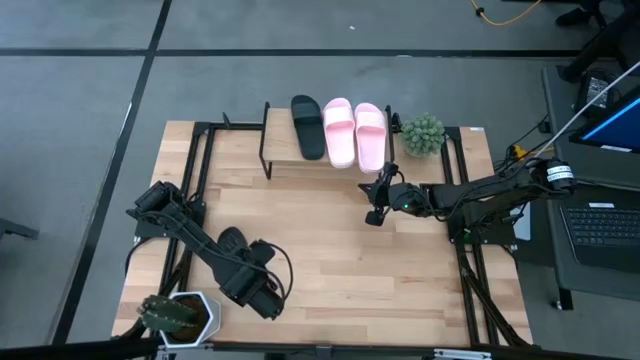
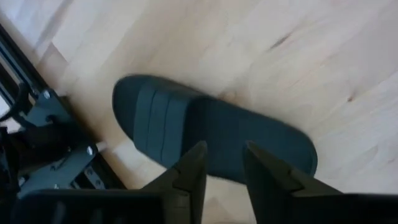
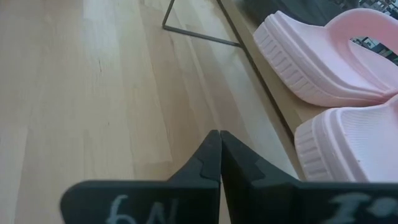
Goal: Pick and place slides into the shelf
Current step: Put the black slide on the shelf
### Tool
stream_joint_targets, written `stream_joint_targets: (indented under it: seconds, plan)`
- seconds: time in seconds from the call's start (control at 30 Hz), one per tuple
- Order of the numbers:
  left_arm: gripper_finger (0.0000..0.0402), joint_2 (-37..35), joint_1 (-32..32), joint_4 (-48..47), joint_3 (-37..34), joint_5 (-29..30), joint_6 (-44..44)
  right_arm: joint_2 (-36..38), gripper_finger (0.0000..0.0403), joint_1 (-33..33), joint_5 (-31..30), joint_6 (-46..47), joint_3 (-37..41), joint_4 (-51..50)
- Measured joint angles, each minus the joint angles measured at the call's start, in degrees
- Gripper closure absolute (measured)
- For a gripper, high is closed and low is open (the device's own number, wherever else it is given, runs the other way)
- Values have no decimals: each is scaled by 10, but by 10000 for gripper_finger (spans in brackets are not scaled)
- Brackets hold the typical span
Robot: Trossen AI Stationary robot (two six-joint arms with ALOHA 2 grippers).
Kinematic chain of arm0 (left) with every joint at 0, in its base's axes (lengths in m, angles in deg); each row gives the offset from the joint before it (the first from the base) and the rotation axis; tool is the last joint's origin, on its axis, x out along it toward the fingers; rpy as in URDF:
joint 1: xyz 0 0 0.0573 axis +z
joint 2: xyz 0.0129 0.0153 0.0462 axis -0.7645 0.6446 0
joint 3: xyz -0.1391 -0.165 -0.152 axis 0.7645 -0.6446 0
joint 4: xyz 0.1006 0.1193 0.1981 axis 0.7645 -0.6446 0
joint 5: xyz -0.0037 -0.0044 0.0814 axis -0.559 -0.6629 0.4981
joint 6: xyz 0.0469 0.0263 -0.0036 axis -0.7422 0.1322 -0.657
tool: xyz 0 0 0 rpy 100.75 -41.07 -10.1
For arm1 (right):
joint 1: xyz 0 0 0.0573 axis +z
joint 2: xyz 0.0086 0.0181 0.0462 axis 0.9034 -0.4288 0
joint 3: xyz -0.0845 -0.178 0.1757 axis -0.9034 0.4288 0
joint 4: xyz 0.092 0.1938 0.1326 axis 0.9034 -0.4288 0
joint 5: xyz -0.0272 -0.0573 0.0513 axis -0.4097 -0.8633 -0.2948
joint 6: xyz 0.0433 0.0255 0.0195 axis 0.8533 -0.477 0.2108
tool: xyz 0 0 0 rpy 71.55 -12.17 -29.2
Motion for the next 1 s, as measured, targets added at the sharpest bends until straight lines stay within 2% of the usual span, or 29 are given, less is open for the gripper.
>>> stream_joint_targets:
  seconds: [0.2,0.37,0.63,1.0]
  plan:
    - [286,0,-18,1,-30,-19,13,0,398,0,0,-3,0,0]
    - [285,0,-33,10,-70,-39,36,0,398,0,0,-13,0,0]
    - [285,0,-45,84,-118,-39,41,0,398,0,0,-13,0,0]
    - [285,0,-36,84,-165,-41,56,0,398,0,0,-13,0,2]
